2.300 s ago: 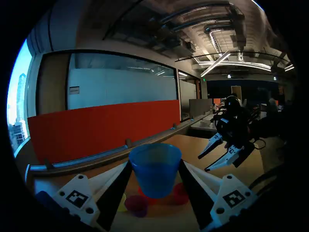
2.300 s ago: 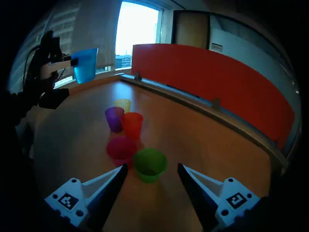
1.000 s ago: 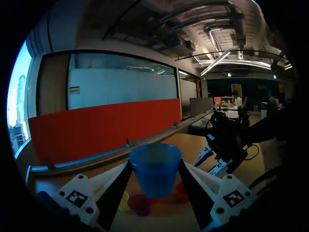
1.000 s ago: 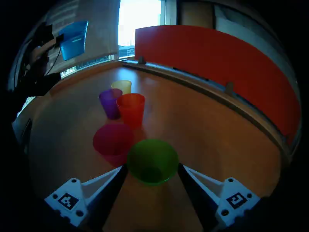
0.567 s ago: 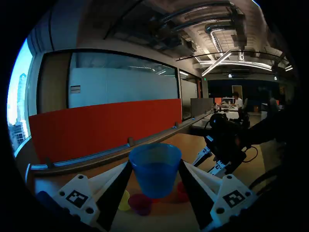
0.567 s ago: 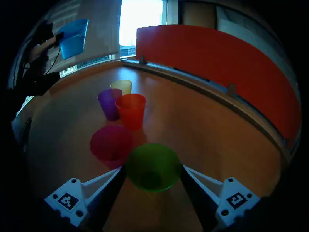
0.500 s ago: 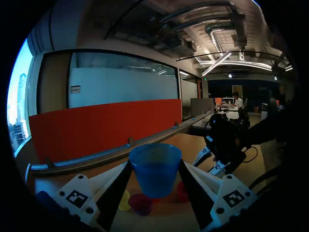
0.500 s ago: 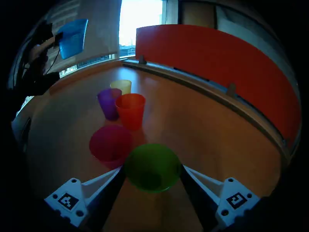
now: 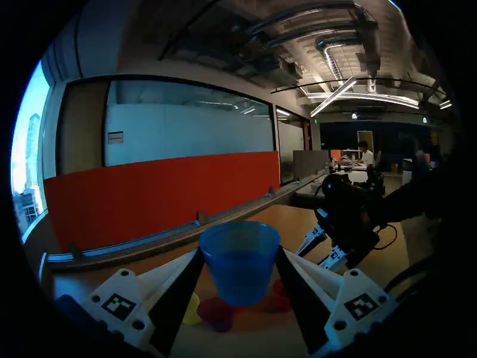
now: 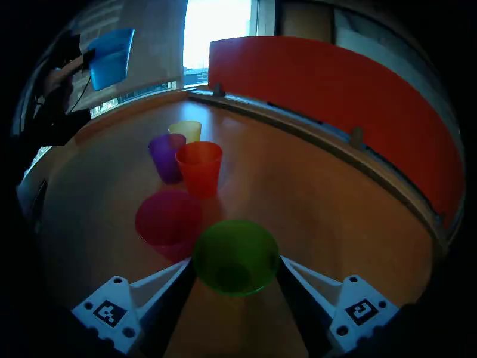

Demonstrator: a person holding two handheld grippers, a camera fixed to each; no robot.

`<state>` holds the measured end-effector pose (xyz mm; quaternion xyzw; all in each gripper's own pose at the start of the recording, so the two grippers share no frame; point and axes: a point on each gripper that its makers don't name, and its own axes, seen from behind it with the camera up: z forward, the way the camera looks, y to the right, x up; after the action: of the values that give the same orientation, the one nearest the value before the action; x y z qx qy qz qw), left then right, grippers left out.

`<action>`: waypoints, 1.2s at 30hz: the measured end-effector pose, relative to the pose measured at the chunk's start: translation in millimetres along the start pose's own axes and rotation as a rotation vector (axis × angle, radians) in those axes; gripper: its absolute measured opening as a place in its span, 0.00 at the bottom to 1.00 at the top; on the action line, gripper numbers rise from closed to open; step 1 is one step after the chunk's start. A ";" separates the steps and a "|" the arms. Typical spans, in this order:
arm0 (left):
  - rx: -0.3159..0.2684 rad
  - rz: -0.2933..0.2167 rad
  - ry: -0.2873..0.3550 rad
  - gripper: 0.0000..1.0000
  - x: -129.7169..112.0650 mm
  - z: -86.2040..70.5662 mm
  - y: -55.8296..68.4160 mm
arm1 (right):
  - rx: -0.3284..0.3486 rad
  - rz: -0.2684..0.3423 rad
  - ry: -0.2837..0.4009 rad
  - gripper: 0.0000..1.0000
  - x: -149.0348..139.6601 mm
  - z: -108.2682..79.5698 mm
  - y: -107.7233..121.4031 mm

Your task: Pour water

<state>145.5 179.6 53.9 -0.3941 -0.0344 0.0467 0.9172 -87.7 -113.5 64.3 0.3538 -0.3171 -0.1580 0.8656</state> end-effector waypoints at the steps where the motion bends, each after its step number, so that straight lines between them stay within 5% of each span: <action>1: 0.001 -0.001 0.000 0.84 -0.1 0.2 -0.4 | -0.001 0.000 0.002 0.92 0.7 -0.7 0.2; 12: 0.001 0.004 -0.001 0.85 4.0 -2.5 1.9 | -0.016 0.015 0.052 0.92 20.3 -21.1 0.9; 36: 0.016 0.023 -0.028 0.84 10.0 -13.6 13.2 | 0.013 -0.026 0.206 0.92 85.6 -78.5 -43.4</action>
<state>156.0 180.0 35.2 -0.3864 -0.0426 0.0630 0.9192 26.2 -146.3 27.7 0.3780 -0.2229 -0.1296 0.8892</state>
